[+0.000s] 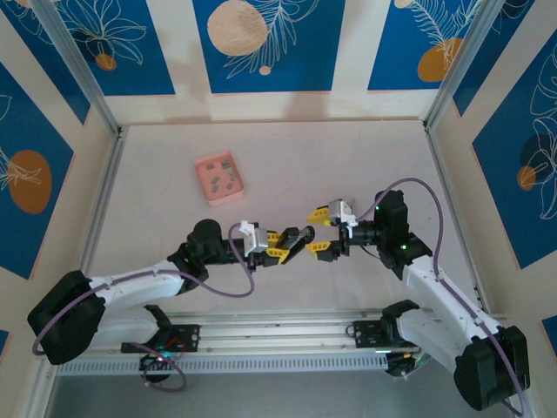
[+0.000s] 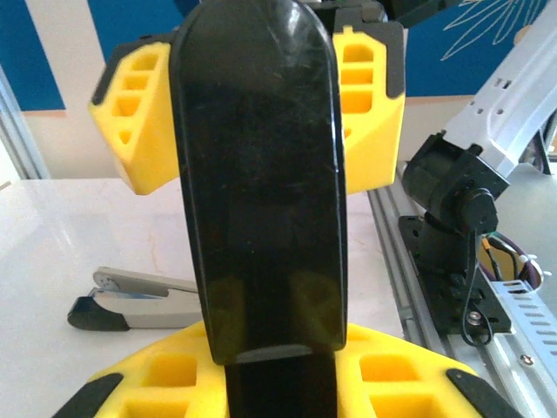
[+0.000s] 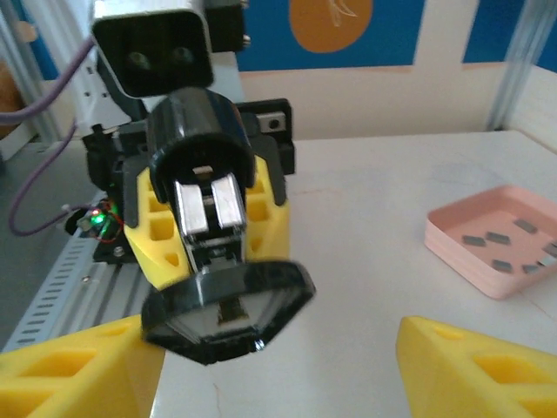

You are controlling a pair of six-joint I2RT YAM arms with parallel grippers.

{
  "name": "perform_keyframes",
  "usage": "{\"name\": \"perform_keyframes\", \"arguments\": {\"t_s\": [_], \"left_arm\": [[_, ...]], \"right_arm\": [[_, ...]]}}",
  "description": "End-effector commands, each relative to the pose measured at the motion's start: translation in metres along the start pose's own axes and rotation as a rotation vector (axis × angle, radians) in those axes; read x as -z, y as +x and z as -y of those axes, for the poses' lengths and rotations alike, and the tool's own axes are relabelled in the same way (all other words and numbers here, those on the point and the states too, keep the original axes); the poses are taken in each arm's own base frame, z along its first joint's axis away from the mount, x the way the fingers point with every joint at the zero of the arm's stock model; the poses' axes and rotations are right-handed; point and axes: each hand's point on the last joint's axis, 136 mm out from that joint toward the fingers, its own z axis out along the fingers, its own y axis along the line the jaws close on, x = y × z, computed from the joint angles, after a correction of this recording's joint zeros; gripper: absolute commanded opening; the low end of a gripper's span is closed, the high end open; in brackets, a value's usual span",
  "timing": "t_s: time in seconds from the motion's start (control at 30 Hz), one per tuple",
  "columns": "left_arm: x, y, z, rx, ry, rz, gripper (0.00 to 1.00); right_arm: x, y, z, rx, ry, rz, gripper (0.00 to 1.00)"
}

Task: Load the staples into the stapler

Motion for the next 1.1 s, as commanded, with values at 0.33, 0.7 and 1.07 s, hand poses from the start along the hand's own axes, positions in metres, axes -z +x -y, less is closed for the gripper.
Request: {"name": "perform_keyframes", "arguments": {"t_s": [0.33, 0.7, 1.07], "left_arm": [[-0.001, -0.034, 0.007, -0.103, 0.066, 0.12, 0.0], [-0.003, -0.033, 0.002, -0.097, 0.043, 0.131, 0.05], [0.006, -0.012, -0.013, -0.112, -0.079, 0.0, 0.76]], "right_arm": [[-0.004, -0.013, -0.019, 0.022, -0.161, 0.042, 0.55], [-0.001, -0.011, -0.016, 0.014, -0.139, 0.03, 0.33], [0.0, 0.012, 0.018, 0.061, 0.14, -0.121, 0.12]]}}
